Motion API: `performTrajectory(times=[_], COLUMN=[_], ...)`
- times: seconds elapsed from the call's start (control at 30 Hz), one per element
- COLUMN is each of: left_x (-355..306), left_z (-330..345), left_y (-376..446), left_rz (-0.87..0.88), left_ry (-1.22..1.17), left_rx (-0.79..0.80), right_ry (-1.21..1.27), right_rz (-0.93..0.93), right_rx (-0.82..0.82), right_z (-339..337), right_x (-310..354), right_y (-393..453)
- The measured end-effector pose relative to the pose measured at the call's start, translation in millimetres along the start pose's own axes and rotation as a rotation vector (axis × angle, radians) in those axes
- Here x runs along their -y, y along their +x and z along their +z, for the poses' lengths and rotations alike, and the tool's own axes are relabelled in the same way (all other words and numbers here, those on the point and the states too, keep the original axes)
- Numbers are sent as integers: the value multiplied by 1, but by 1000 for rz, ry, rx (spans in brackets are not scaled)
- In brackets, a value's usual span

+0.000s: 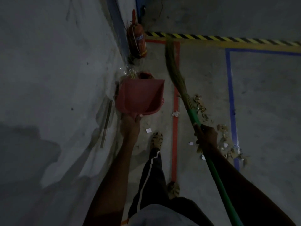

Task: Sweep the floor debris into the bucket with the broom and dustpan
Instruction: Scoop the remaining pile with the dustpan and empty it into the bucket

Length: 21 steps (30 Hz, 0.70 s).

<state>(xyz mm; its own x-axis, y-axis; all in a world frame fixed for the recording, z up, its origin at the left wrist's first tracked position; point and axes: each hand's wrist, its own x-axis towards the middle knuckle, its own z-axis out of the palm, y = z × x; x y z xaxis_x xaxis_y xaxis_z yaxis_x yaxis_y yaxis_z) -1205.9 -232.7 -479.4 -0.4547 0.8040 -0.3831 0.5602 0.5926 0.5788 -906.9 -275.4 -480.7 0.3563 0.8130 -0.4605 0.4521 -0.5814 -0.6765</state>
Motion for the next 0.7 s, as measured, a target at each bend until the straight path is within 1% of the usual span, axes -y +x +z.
performTrajectory(times=[0.13, 0.23, 0.3, 0.37, 0.5, 0.6, 0.7], left_x=[24, 49, 70, 89, 141, 176, 211], left_z=[18, 41, 60, 76, 122, 152, 177], left_y=[-55, -85, -96, -100, -96, -78, -61], left_rz=[-49, -88, -138, -179, -238, -245, -227], left_ry=[10, 34, 52, 41, 74, 73, 138], left_rx=[-29, -48, -68, -90, -126, -129, -134], right_ry=[14, -17, -30, -67, -96, -113, -157], right_rz=[71, 194, 243, 271, 331, 327, 319], right_rx=[76, 141, 188, 212, 243, 267, 322], right_z=[5, 19, 33, 47, 98, 141, 183], right_x=[-66, -117, -149, -168, -210, -228, -244], right_y=[-30, -48, -54, -53, -33, -8, 13])
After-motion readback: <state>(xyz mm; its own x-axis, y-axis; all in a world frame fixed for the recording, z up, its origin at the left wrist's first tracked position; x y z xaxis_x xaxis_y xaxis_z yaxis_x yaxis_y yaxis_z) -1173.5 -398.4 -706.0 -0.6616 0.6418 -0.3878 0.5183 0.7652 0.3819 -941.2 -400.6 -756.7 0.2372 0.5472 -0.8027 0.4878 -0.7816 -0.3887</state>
